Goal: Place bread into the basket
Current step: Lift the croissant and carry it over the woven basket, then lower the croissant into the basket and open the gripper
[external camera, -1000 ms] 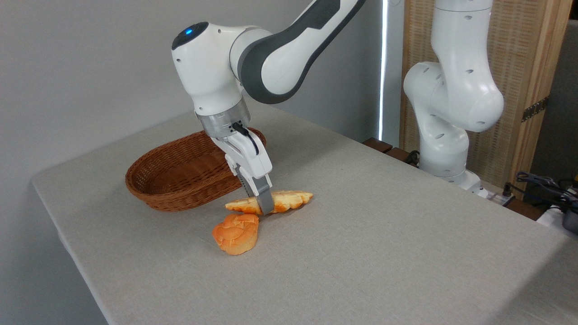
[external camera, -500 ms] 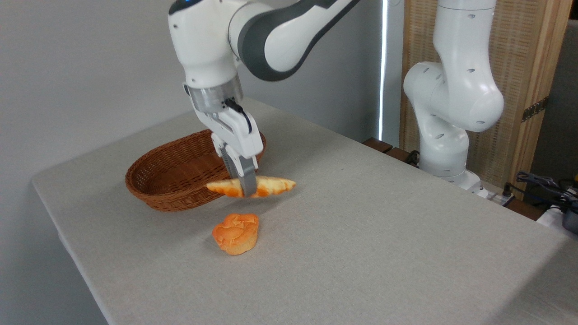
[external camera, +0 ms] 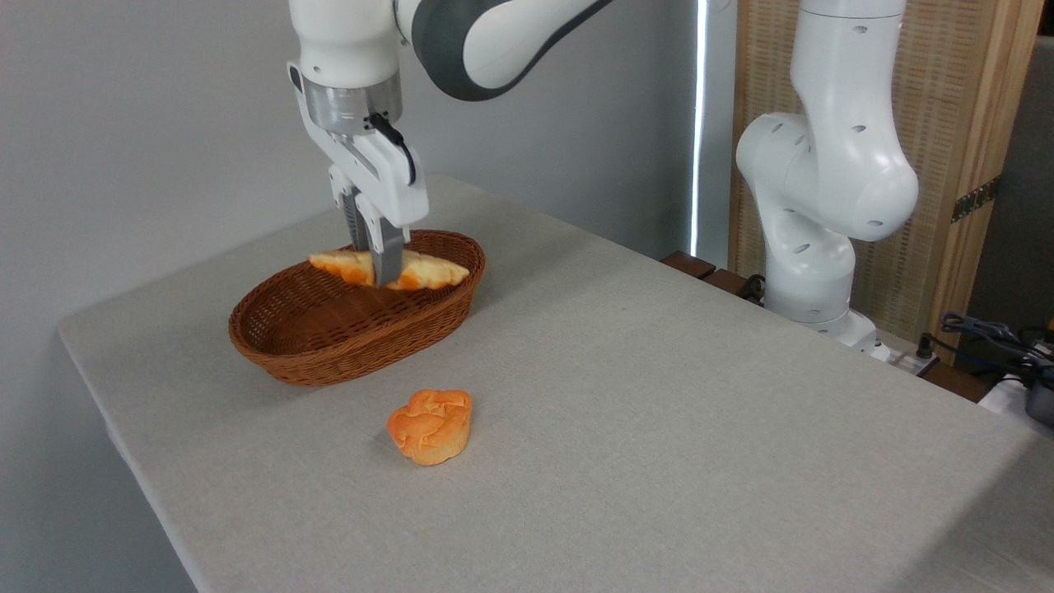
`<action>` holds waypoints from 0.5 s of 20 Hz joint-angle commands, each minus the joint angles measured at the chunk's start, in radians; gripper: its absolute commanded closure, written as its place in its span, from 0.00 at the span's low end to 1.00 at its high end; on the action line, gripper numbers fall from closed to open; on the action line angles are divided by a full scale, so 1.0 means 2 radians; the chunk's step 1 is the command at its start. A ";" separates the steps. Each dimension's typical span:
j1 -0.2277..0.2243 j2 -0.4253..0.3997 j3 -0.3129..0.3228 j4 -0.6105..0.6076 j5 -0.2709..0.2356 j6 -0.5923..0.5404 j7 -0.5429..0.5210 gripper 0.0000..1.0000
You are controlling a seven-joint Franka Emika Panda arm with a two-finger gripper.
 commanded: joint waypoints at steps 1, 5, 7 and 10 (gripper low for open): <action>-0.004 0.009 -0.021 0.006 -0.034 0.017 -0.011 0.35; -0.004 0.032 -0.047 0.006 -0.033 0.051 -0.025 0.00; -0.004 0.034 -0.048 0.006 -0.033 0.058 -0.025 0.00; -0.004 0.036 -0.048 0.006 -0.033 0.059 -0.026 0.00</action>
